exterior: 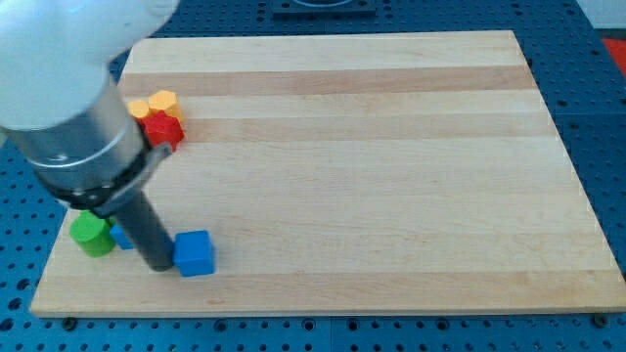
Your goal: Slide the blue cube towards center
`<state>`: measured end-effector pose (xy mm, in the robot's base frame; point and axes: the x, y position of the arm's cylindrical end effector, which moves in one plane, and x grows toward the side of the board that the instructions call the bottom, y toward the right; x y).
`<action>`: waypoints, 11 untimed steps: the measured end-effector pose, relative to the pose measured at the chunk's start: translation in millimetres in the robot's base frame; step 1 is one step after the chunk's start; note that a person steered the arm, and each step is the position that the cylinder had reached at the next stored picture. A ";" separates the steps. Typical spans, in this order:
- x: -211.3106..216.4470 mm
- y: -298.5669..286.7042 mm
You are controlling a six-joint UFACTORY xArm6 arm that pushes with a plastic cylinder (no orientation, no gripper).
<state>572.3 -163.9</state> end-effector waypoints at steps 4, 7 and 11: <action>13.6 12.9; 0.3 66.4; -114.5 66.4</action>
